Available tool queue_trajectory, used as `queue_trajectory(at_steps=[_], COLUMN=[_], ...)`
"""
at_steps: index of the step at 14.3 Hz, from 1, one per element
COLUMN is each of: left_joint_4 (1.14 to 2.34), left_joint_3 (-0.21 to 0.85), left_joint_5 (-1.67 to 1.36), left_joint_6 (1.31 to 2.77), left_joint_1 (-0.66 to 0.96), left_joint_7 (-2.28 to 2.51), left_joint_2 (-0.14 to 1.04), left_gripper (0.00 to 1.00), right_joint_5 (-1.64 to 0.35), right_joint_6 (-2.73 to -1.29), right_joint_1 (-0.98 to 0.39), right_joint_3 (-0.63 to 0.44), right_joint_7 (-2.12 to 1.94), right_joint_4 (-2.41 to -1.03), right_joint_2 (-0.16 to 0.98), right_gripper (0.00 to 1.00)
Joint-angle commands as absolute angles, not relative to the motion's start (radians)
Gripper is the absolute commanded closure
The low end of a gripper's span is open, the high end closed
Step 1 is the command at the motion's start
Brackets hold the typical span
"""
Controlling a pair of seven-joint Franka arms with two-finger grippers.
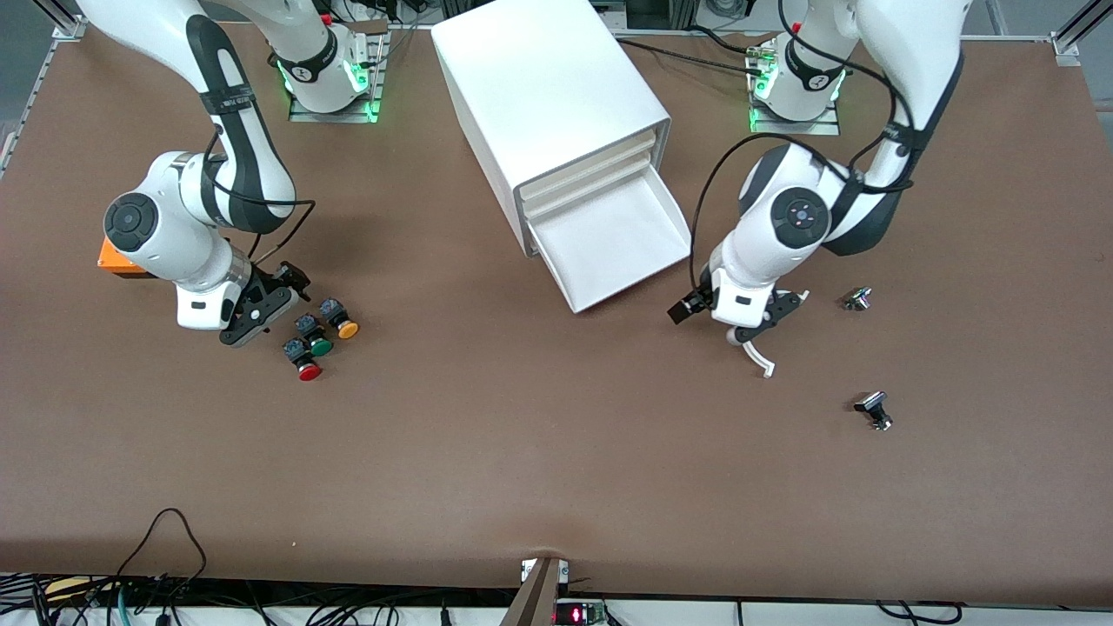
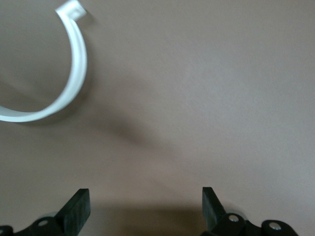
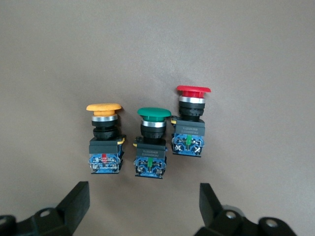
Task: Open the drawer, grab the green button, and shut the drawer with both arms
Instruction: 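Place the green button with the right gripper while the left gripper pushes the drawer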
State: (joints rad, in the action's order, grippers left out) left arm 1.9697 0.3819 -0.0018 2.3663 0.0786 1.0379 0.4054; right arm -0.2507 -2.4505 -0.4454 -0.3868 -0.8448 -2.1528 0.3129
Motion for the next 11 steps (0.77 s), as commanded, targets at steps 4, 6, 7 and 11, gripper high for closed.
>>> queue_trajectory(at_steps=[4, 6, 7, 11], left_joint_4=[1.948, 1.95, 1.956, 1.982], left_joint_3=[0.367, 0.365, 0.365, 0.368], left_joint_5=[0.015, 0.024, 0.059, 0.063], left_joint_6=[2.466, 2.483, 2.482, 2.479], left_joint_1=[0.138, 0.166, 0.176, 0.189], left_joint_7=[1.107, 1.115, 1.117, 1.12], left_joint_2=[0.497, 0.511, 0.511, 0.499], left_gripper=[0.0, 0.0, 0.0, 0.0], right_joint_5=[-0.275, -0.268, -0.258, -0.209], right_joint_6=[-2.331, -2.225, -2.144, -2.011], right_joint_1=[-0.443, -0.449, -0.451, -0.456], right_joint_3=[-0.38, -0.382, -0.38, -0.38], right_joint_7=[-0.845, -0.799, -0.743, -0.666], right_joint_4=[-2.059, -1.985, -1.93, -1.818], right_joint_2=[0.268, 0.271, 0.27, 0.275], right_gripper=[0.0, 0.0, 0.0, 0.0])
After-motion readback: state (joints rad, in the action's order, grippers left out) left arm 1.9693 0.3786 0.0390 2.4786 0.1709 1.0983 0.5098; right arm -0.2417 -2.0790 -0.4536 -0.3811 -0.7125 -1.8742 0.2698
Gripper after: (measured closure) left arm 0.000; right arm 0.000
